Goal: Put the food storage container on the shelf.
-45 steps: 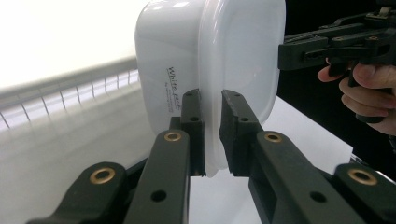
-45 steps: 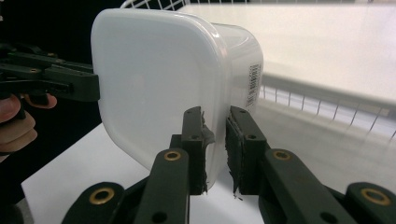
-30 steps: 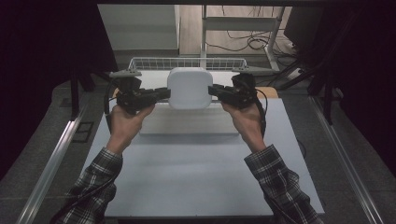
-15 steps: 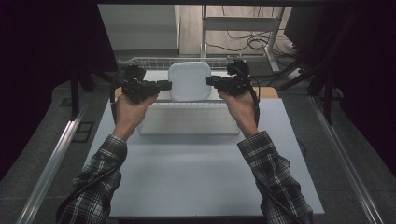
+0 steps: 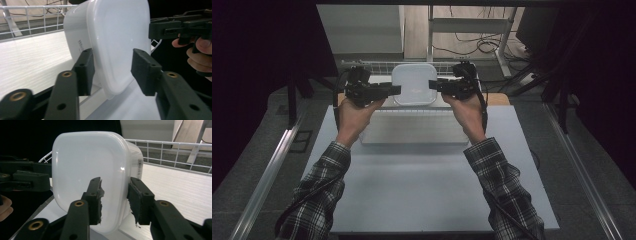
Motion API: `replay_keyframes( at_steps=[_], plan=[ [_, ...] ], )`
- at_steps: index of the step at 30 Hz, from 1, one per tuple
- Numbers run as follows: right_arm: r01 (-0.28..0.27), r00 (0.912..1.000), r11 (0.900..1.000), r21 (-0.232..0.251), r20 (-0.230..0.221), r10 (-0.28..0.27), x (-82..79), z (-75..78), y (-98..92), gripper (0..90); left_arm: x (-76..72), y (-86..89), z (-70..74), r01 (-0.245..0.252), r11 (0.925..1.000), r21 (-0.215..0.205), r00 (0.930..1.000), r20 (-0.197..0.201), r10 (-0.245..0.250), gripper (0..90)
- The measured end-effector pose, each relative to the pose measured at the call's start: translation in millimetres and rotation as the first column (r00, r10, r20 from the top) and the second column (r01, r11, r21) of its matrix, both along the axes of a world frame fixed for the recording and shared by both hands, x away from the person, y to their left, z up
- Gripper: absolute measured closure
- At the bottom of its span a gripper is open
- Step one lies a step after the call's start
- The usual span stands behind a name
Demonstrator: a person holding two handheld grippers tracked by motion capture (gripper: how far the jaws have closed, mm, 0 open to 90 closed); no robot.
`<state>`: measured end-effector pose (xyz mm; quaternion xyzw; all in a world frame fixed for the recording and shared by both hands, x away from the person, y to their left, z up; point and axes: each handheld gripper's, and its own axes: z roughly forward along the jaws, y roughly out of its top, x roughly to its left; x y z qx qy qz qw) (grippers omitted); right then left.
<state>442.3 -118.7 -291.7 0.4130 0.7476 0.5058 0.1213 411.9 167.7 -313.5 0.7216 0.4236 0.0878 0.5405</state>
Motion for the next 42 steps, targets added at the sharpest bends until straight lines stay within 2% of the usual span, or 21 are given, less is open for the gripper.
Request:
replay_keyframes(
  at_steps=[4, 7, 10, 14, 18, 28, 33, 36, 40, 41, 42],
  plan=[
    [0.009, 0.9999, 1.0, -0.006, 0.007, -0.009, 3.2, -1.6, 1.7, 57.0, 5.0, -1.9, 0.6, -0.007, 1.0, -0.005, 0.9999, -0.008, 0.007, 49.6],
    [0.016, 0.9998, 1.0, -0.015, 0.011, -0.016, 6.8, -3.0, 4.0, 55.4, 9.9, -4.5, 0.4, -0.022, 0.9996, 0.019, 0.9997, -0.014, 0.022, 50.1],
    [0.03, 0.9994, 0.998, -0.048, 0.021, -0.029, 11.4, -5.4, 7.9, 53.0, 13.8, -6.6, -1.2, -0.033, 0.999, 0.031, 0.9993, -0.018, 0.034, 51.2],
    [0.031, 0.9995, 0.999, -0.032, 0.009, -0.03, 15.6, -6.9, 7.0, 52.0, 17.5, -7.1, -4.7, -0.039, 0.9982, 0.046, 0.9987, -0.03, 0.04, 53.7],
    [0.026, 0.9997, 0.999, -0.025, 0.001, -0.026, 17.1, -7.8, 6.8, 50.9, 18.9, -6.3, -6.0, -0.035, 0.9985, 0.043, 0.9987, -0.035, 0.037, 54.5],
    [0.015, 0.9999, 0.999, -0.046, -0.006, -0.015, 16.5, -8.2, 13.4, 47.6, 19.1, -2.0, -6.5, -0.044, 0.9982, 0.04, 0.9978, -0.048, 0.046, 50.7],
    [0.022, 0.9996, 0.999, -0.032, -0.02, -0.022, 18.5, -9.4, 12.1, 45.5, 23.7, -2.4, -6.7, -0.082, 0.9961, 0.03, 0.9951, -0.052, 0.084, 45.1],
    [0.048, 0.9988, 0.998, -0.046, -0.002, -0.048, 21.1, -9.9, 13.0, 38.2, 26.2, -2.8, -6.9, -0.101, 0.9942, 0.038, 0.9941, -0.036, 0.103, 40.5],
    [0.077, 0.9969, 0.995, -0.061, 0.022, -0.076, 23.2, -10.2, 14.7, 36.4, 28.3, -3.7, -6.5, -0.114, 0.9923, 0.047, 0.9932, -0.018, 0.115, 38.8],
    [0.089, 0.9957, 0.994, -0.063, 0.029, -0.087, 23.8, -10.3, 15.8, 36.1, 29.1, -4.4, -5.9, -0.124, 0.9905, 0.06, 0.9923, -0.005, 0.124, 35.0],
    [0.089, 0.9957, 0.994, -0.063, 0.029, -0.087, 23.8, -10.3, 15.8, 36.1, 29.6, -4.5, -5.6, -0.126, 0.9894, 0.072, 0.992, 0.005, 0.126, 35.0]
  ],
)
